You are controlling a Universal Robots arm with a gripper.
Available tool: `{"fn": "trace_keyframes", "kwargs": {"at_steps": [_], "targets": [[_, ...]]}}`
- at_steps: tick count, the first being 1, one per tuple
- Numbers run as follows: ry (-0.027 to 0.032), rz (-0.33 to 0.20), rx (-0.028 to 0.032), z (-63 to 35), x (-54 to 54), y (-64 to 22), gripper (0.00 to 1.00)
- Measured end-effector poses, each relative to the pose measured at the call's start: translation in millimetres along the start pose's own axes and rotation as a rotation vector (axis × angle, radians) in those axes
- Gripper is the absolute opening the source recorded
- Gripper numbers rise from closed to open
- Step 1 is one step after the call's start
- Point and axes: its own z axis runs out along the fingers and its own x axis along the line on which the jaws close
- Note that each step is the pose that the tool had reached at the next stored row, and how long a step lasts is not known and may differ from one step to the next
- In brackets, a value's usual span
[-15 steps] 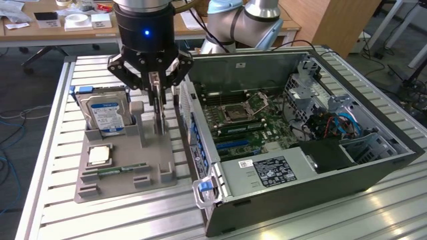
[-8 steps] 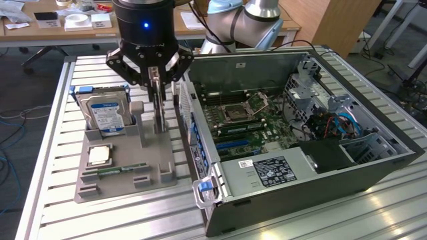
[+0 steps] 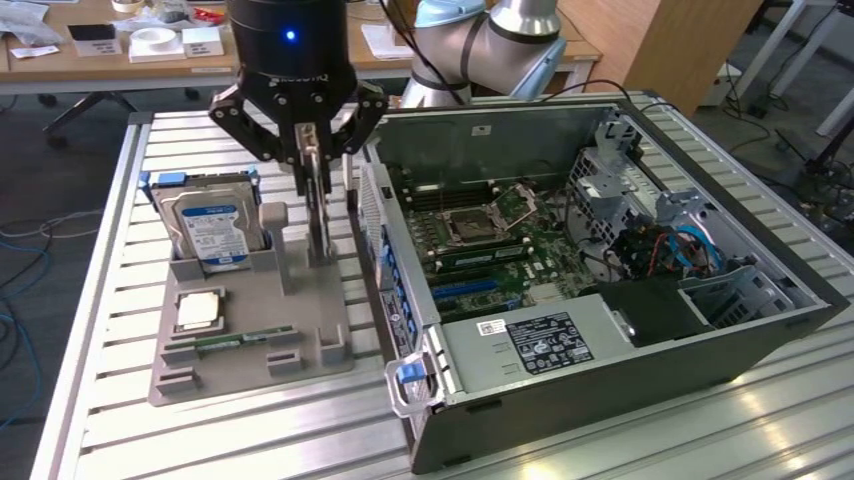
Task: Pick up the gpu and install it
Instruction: 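Pick up the gpu and move the gpu toward the slot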
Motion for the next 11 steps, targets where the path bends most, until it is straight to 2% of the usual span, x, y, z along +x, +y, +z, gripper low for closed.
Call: {"fn": "trace_keyframes", "kwargs": {"at_steps": [11], "targets": [[0.0000,0.000,-0.0001,-13.9,-0.4,0.4,0.27]]}}
